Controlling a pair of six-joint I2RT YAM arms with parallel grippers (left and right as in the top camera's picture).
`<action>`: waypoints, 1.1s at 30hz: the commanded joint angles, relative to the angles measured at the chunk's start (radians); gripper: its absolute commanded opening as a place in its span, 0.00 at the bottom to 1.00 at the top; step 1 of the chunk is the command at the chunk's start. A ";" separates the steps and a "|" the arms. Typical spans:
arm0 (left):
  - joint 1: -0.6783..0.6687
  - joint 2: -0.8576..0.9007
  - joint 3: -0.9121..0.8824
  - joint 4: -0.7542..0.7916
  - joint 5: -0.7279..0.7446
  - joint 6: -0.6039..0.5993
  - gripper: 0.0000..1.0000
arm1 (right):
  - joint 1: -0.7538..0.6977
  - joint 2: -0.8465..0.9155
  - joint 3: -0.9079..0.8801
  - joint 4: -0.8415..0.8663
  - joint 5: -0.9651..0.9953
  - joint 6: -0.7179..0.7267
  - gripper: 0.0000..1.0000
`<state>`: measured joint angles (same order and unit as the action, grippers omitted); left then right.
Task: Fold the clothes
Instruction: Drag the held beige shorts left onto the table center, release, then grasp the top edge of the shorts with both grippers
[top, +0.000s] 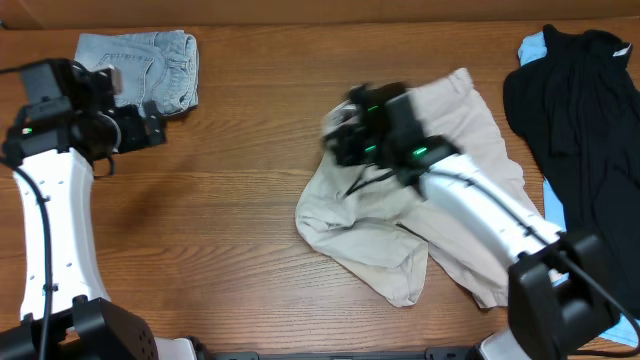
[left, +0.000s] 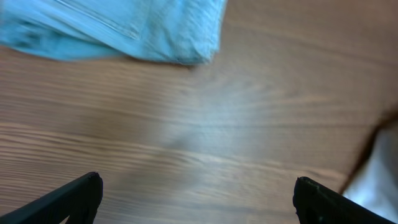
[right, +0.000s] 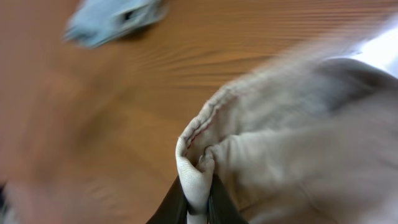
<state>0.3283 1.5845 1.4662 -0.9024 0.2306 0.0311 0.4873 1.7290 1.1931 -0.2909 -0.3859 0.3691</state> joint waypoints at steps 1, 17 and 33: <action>0.040 -0.002 0.050 0.019 -0.052 -0.009 1.00 | 0.183 -0.016 0.020 0.069 -0.028 0.042 0.04; 0.151 -0.002 0.050 0.051 -0.100 -0.013 1.00 | 0.518 -0.030 0.023 0.127 -0.039 0.100 0.71; -0.125 0.006 0.050 0.072 0.132 0.138 1.00 | -0.137 -0.214 0.142 -0.768 0.231 0.106 1.00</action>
<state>0.3309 1.5845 1.4914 -0.8436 0.3054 0.0830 0.4469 1.5230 1.3247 -0.9916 -0.2523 0.4709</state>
